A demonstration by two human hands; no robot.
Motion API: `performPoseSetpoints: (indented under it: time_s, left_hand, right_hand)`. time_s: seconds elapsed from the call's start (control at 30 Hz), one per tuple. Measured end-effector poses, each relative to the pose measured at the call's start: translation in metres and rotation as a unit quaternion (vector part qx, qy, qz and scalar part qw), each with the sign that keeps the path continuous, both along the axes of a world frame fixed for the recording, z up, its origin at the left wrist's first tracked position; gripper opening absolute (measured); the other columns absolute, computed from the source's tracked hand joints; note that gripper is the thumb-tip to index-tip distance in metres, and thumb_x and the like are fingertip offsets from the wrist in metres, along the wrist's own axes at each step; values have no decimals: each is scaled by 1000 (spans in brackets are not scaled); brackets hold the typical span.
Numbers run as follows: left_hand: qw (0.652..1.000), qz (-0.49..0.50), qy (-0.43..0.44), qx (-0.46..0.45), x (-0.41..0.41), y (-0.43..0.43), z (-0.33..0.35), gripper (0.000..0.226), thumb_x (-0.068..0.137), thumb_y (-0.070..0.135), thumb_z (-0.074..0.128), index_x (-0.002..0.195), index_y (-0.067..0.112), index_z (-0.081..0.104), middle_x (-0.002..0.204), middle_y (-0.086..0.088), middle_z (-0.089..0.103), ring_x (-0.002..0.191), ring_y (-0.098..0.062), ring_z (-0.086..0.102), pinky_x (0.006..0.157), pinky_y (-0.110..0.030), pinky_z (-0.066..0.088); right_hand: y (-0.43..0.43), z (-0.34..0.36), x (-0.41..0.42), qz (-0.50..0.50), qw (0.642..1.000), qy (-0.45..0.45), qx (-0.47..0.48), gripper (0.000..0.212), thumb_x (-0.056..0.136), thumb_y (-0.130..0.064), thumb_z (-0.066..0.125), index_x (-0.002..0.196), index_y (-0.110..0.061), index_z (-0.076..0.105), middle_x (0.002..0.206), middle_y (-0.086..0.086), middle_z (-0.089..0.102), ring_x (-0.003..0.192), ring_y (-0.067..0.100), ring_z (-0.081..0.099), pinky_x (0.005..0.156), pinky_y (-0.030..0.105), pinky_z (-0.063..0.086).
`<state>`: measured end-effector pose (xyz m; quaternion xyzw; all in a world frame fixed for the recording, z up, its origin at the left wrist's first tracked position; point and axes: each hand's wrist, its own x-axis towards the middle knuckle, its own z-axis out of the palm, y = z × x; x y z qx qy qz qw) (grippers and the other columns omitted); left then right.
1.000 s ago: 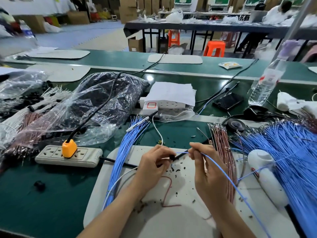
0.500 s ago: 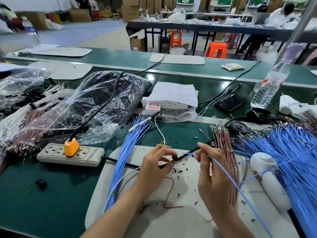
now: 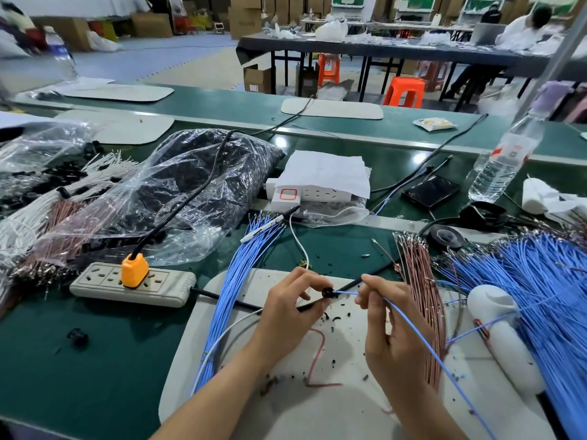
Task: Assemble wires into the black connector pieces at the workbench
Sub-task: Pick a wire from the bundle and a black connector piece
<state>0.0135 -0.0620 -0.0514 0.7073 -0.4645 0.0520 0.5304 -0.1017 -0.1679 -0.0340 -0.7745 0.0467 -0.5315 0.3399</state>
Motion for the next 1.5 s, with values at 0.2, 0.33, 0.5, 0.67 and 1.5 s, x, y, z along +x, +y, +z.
performPoseSetpoints:
  time_s: [0.2, 0.33, 0.5, 0.67, 1.5]
  left_hand:
    - [1000, -13, 2, 3, 1, 0, 0, 25, 79, 3, 72, 101, 15, 71, 96, 6, 63, 88, -2, 60, 71, -22, 50]
    - [998, -54, 7, -12, 0, 0, 1, 28, 83, 3, 69, 109, 13, 70, 98, -1, 64, 90, -9, 63, 79, -25, 52]
    - [992, -59, 108, -19, -3, 1, 1, 37, 82, 8, 71, 108, 24, 48, 92, 10, 69, 86, -9, 68, 82, -22, 50]
    - [980, -92, 177, -20, -2, 2, 3, 18, 80, 8, 71, 82, 18, 56, 83, -2, 68, 75, -19, 67, 72, -37, 56]
    - [979, 150, -128, -43, 6, 2, 5, 29, 89, 19, 52, 117, 13, 52, 133, -2, 46, 119, -11, 46, 107, -27, 30]
  right_hand:
    - [2, 3, 2, 11, 999, 46, -10, 21, 97, -14, 43, 112, -15, 57, 81, 2, 60, 75, 3, 56, 72, 14, 45]
    - [2, 1, 5, 30, 995, 91, 10, 20, 96, -9, 49, 105, -9, 67, 88, -3, 62, 76, 4, 60, 68, 22, 51]
    - [-1, 1, 8, 63, 976, 141, 153, 22, 98, -20, 50, 109, -25, 69, 100, 0, 54, 90, 4, 54, 77, 11, 40]
    - [-6, -4, 14, 136, 937, 236, 221, 27, 95, -11, 56, 104, -31, 70, 94, -12, 67, 77, -2, 59, 71, 13, 44]
    - [-28, 7, 1, -57, 973, 18, 222, 8, 83, -15, 70, 89, -18, 65, 82, 2, 65, 68, 9, 63, 64, 16, 52]
